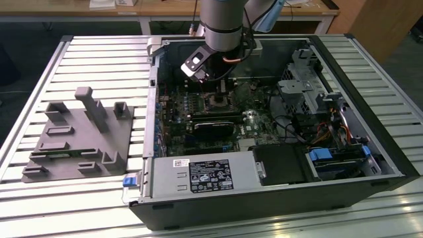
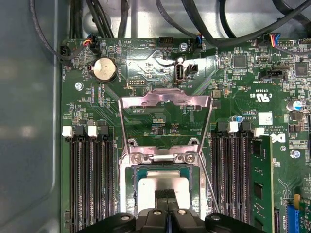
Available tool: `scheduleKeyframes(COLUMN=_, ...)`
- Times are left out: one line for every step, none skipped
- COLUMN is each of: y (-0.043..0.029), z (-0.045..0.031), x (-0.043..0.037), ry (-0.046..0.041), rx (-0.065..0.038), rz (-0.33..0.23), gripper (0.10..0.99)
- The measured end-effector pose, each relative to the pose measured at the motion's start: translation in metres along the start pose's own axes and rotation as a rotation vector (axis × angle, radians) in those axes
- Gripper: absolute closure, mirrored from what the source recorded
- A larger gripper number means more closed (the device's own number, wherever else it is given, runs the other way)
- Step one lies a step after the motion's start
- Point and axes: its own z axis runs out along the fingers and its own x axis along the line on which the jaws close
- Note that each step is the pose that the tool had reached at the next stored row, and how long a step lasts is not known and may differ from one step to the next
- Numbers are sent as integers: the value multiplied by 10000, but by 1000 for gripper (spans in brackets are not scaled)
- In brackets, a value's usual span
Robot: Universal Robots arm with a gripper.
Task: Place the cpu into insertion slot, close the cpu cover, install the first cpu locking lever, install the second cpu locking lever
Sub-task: 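Place the cpu into insertion slot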
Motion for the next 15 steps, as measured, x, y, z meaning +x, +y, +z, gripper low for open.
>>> scheduleKeyframes(y=6, z=0, x=0, ry=-1, rx=0, rz=1, gripper=980)
scheduleKeyframes(y=12, z=0, x=0, ry=-1, rx=1, rz=1, gripper=980)
scheduleKeyframes(y=15, z=1, x=0, ry=-1, rx=0, rz=1, gripper=980)
scheduleKeyframes(y=15, z=2, x=1, ry=-1, rx=0, rz=2, gripper=980)
scheduleKeyframes(y=15, z=6, x=1, ry=3, rx=-1, rz=3, gripper=980)
scheduleKeyframes(y=15, z=13, x=1, ry=9, rx=-1, rz=3, gripper=980)
scheduleKeyframes(y=15, z=19, x=1, ry=20, rx=0, rz=2, gripper=980)
scheduleKeyframes(y=15, z=24, x=1, ry=32, rx=-1, rz=3, gripper=980)
scheduleKeyframes(y=14, z=28, x=1, ry=39, rx=-1, rz=3, gripper=980)
scheduleKeyframes(y=14, z=32, x=1, ry=44, rx=-1, rz=3, gripper=980)
scheduleKeyframes(y=14, z=38, x=1, ry=47, rx=-2, rz=3, gripper=980)
scheduleKeyframes(y=14, z=46, x=1, ry=47, rx=-2, rz=3, gripper=980)
scheduleKeyframes(y=14, z=51, x=1, ry=44, rx=1, rz=3, gripper=980)
scheduleKeyframes(y=13, z=52, x=0, ry=42, rx=1, rz=3, gripper=980)
scheduleKeyframes(y=13, z=52, x=0, ry=42, rx=1, rz=2, gripper=980)
